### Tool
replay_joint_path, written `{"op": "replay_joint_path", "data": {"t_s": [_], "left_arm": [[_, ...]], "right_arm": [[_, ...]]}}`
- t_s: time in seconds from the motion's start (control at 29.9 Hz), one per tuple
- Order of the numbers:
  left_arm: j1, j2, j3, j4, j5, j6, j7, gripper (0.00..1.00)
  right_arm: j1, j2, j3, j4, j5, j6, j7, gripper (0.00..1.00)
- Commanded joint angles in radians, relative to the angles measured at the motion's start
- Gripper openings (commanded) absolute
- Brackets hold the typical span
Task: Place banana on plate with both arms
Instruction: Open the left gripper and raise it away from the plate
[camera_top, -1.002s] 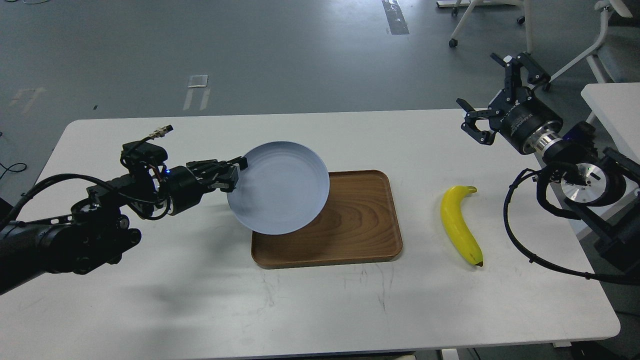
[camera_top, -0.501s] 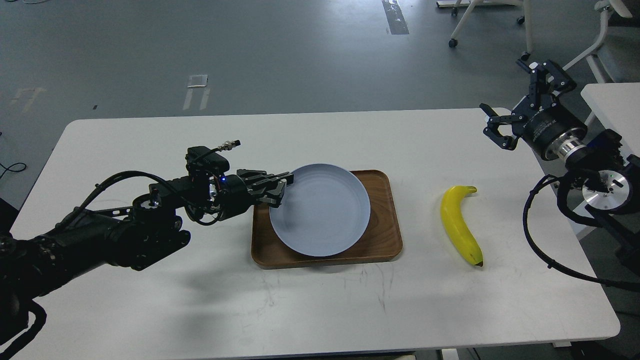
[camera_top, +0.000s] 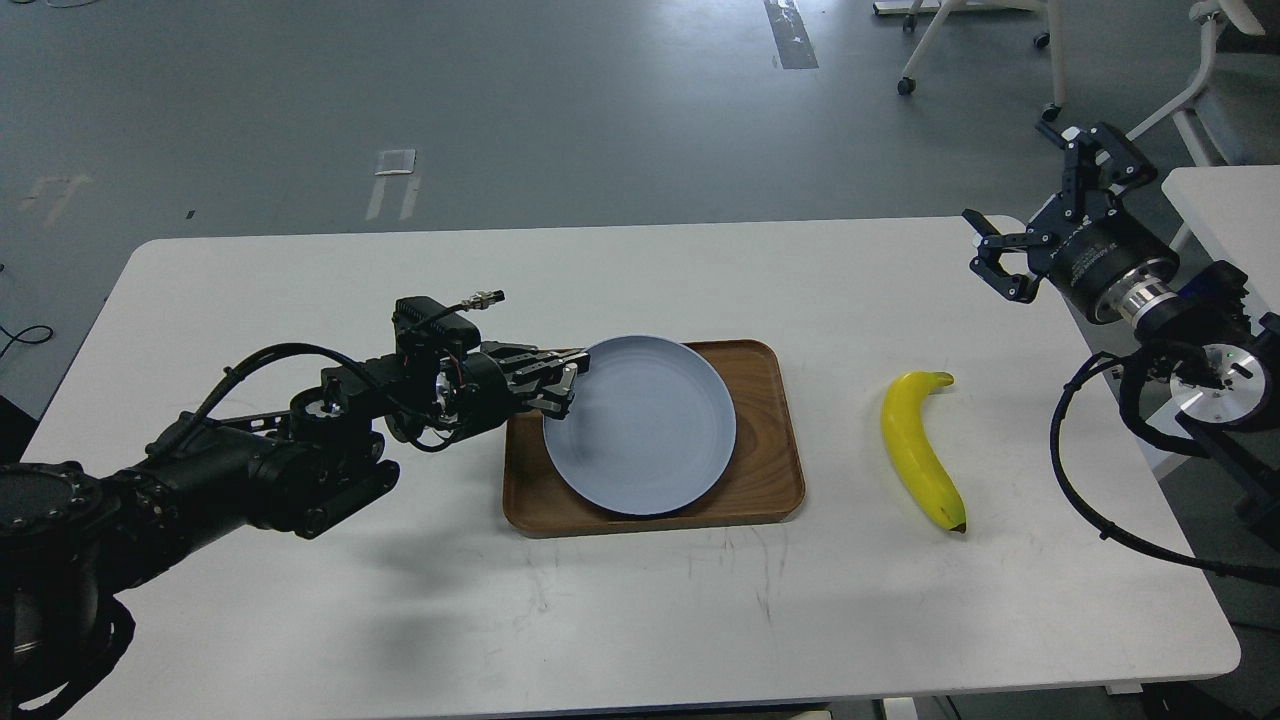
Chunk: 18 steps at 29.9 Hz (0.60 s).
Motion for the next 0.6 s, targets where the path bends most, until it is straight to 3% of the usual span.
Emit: {"op": "replay_joint_path", "data": {"t_s": [0.0,0.03,0.07,0.13,0.33,0.57], "left_arm": [[-0.001,-0.003,0.000,0.008,-0.006,0.000,0.000,0.49],[0.001,-0.003,0.000,0.008,-0.007,0.001,0.000,0.60],[0.007,-0.003,0.000,0.008,-0.010,0.005,0.000,0.81],[0.010,-0.003,-0.002,-0.004,-0.012,0.011,0.000,0.97],[-0.004,-0.011,-0.018,-0.005,-0.068,0.014,0.000,0.97],[-0.172,-0.012,-0.026,-0.005,-0.566,-0.008,0.000,0.98]], "right_arm": [[0.000,0.000,0.000,-0.003,-0.002,-0.002,0.000,1.00],[0.000,0.000,0.000,-0.003,-0.002,-0.002,0.000,1.00],[0.000,0.000,0.001,-0.005,-0.002,-0.003,0.000,1.00],[0.000,0.000,0.001,-0.005,-0.002,-0.005,0.000,1.00],[0.000,-0.001,0.007,-0.007,-0.002,-0.003,0.000,1.00],[0.011,-0.034,0.003,0.003,-0.008,0.005,0.006,1.00]]}}
